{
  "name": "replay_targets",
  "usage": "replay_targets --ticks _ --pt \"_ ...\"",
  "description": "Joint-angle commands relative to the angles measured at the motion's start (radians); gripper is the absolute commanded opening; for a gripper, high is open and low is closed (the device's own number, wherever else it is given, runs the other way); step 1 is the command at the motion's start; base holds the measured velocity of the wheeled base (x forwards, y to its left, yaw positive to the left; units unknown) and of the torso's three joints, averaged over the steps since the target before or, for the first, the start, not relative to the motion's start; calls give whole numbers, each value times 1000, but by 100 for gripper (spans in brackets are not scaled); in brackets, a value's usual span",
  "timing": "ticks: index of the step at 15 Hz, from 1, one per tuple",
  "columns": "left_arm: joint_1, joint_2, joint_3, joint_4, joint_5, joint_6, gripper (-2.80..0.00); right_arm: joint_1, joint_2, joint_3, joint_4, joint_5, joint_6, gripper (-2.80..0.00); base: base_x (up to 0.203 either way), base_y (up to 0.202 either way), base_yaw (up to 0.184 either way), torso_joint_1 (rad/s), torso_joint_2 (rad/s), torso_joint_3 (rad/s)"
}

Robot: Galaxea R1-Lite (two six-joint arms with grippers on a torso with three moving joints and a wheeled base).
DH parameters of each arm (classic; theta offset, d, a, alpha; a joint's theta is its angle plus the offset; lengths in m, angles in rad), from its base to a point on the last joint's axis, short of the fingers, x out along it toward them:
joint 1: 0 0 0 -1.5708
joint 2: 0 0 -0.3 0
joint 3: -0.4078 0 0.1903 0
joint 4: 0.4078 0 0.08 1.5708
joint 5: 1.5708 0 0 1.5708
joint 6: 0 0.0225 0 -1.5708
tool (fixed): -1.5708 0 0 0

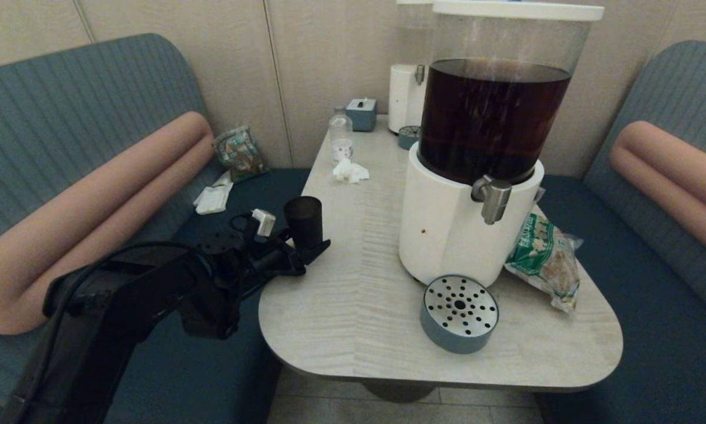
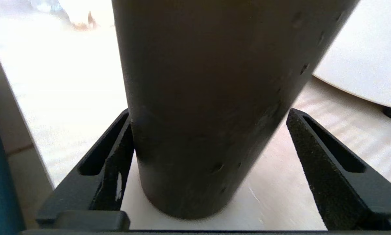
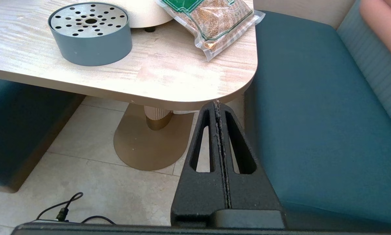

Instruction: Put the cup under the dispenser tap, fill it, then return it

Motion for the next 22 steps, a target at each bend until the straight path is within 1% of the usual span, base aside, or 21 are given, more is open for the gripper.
replay_targets --ticks 1,4,10,12,14,17,19,21,22 --pt "4 -65 85 -9 -2 -2 0 0 -1 2 0 1 0 -280 0 0 0 0 0 0" --pt "26 -123 167 -9 0 0 0 0 -1 2 0 1 0 -280 0 0 0 0 0 0" --pt "73 -177 222 -9 -2 5 0 0 -1 2 0 1 0 -280 0 0 0 0 0 0" --pt "85 -218 281 -9 -10 6 0 0 -1 2 0 1 0 -280 0 0 0 0 0 0" --pt "87 -279 372 -9 -22 8 0 0 -1 2 0 1 0 -280 0 0 0 0 0 0" --pt "87 -408 555 -9 -76 9 0 0 -1 2 0 1 0 -280 0 0 0 0 0 0" --pt "87 -514 679 -9 -110 10 0 0 -1 2 0 1 0 -280 0 0 0 0 0 0" --pt "87 -631 786 -9 -124 11 0 0 -1 2 0 1 0 -280 0 0 0 0 0 0" --pt "87 -695 841 -9 -129 11 -280 0 -1 0 0 1 0 -280 0 0 0 0 0 0"
